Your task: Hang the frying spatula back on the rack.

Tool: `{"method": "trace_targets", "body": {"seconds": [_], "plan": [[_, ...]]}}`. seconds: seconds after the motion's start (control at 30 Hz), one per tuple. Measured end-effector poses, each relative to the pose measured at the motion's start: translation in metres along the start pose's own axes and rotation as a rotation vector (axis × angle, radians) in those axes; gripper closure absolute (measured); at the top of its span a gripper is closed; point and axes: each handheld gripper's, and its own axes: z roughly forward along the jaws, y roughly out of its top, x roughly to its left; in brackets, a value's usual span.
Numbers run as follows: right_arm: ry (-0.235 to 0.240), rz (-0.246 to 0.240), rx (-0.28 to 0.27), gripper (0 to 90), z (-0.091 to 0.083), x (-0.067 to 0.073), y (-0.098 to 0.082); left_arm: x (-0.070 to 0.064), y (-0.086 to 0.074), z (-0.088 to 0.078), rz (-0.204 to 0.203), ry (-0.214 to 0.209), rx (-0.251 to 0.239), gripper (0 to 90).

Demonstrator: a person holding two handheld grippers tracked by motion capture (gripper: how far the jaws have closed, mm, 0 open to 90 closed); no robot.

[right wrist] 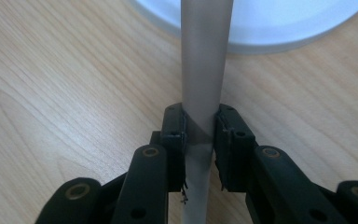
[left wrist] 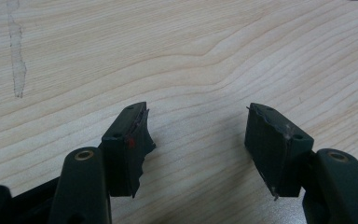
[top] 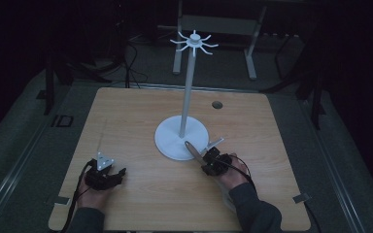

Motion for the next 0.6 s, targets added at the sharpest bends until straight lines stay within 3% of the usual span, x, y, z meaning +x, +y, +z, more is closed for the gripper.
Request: {"method": "trace_targets", "body": {"seconds": [0.6], "plan": [[-0.026, 0.004, -0.289, 75.0, -0.032, -0.001, -0.011, 0.0, 0.0, -0.002, 0.0, 0.003, -0.009, 39.8]]}}
